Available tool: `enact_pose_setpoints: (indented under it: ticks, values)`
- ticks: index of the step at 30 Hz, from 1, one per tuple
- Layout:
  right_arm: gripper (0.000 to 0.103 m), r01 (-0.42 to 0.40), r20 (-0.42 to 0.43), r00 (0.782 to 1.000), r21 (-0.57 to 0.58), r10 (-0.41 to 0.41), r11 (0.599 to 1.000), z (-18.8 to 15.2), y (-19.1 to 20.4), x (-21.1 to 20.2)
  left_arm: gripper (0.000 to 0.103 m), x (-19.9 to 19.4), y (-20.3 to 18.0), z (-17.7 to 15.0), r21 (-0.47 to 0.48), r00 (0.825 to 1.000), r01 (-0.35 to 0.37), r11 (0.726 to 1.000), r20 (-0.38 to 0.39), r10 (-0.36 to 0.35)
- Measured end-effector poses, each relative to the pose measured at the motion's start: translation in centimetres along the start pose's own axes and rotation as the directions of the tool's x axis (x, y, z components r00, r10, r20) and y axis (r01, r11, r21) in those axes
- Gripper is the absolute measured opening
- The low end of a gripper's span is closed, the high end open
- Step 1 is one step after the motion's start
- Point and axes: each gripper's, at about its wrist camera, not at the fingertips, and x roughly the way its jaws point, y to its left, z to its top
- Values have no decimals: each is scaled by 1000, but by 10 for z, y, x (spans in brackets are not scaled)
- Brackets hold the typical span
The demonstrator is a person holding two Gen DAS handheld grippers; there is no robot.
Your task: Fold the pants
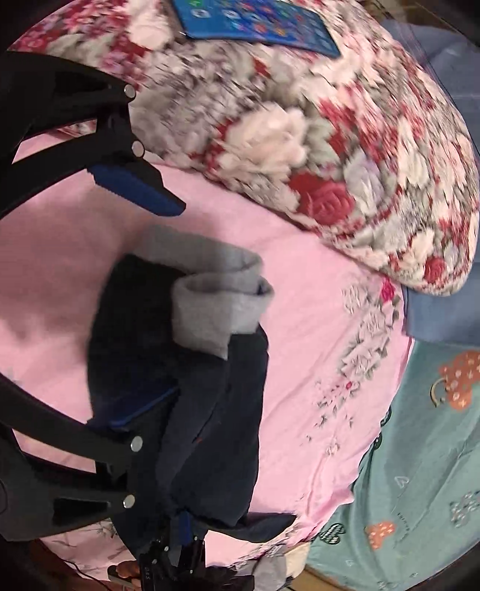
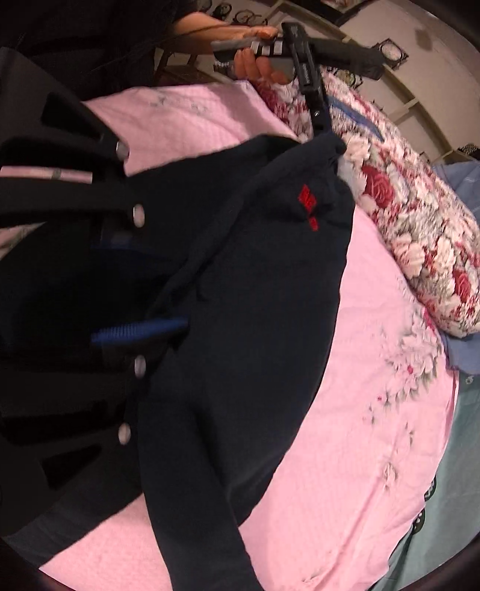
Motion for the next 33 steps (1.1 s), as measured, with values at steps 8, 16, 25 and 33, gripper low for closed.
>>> enact_pose_setpoints:
  ticks: [8, 16, 25, 33]
  values:
    - [51, 16, 87, 996, 21, -18, 1000, 2, -3, -24, 91, -8, 11, 1, -144, 989, 87, 986, -109, -103]
    - [57, 246, 168, 952, 83, -257, 966, -11, -18, -58, 67, 35, -9, 8, -238, 949, 124, 963, -256, -186]
    - [61, 280, 227, 926, 124, -302, 952, -27, -20, -77, 55, 56, 3, 14, -362, 936, 94, 927, -285, -206]
    - [61, 320, 193, 916, 179, -352, 931, -33, -27, -73, 15, 34, -11, 16, -275, 972, 19, 961, -218, -82]
